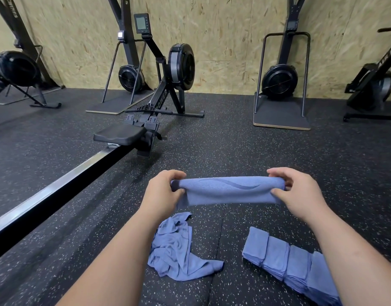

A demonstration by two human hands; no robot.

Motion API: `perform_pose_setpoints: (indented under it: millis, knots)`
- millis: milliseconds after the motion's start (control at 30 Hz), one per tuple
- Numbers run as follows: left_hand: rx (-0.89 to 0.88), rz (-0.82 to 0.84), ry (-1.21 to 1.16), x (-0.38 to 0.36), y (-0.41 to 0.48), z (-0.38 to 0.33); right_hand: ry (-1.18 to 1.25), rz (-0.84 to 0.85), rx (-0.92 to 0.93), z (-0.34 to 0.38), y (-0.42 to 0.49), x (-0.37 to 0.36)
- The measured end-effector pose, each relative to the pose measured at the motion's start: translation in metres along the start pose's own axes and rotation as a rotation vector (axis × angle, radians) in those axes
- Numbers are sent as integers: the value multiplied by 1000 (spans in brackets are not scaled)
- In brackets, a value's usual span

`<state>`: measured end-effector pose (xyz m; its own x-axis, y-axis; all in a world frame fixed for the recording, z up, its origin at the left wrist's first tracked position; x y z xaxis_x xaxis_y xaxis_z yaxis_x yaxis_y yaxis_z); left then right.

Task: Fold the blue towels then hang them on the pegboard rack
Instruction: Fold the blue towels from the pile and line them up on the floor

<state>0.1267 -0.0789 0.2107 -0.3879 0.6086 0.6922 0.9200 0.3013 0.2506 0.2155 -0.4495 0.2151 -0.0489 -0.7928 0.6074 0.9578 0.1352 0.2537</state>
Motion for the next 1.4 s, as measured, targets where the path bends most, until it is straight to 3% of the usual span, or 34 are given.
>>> perform_pose_setpoints:
  millis: [133,200,333,467,567,733,833,967,1167,1400]
  knots:
    - [-66,-31,77,2,1,-7,-135,-13,23,9,-3,2]
    - [17,-46,-66,5,3,1,-97,-2,5,6,-2,2]
    - [248,-46,-517,1,3,24,260,37,-130,-8,-1,-4]
    - [260,-52,-632,-3,4,32,563,112,-259,-15,-3,-20]
    - [240,-104,-665,1,3,29,646,117,-303,-18,-3,-25]
    - [247,-183,-613,9,4,32,621,-22,-333,-36,2,-14]
    - [220,-195,-379,11,5,30,566,-98,-351,-43,1,-11]
    - [254,-151,-142,-1,0,27,449,-73,-352,-42,-4,-22]
    - [342,-57,-193,-29,-10,10,133,-106,-300,-14,-11,-24]
    - [259,-49,-280,-52,-22,-37,112,-152,-139,58,-23,-41]
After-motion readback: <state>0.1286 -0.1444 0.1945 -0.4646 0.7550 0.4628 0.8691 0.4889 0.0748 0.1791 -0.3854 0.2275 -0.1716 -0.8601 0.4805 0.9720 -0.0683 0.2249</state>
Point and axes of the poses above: each hand's wrist, its own y-axis towards the middle knuckle, its own x-axis out of the back of the hand, z = x × y, the point moved 10 cm from there along y, towards the middle knuckle, and after that the axes turned 1 degree about y, right-handed, at the moved point
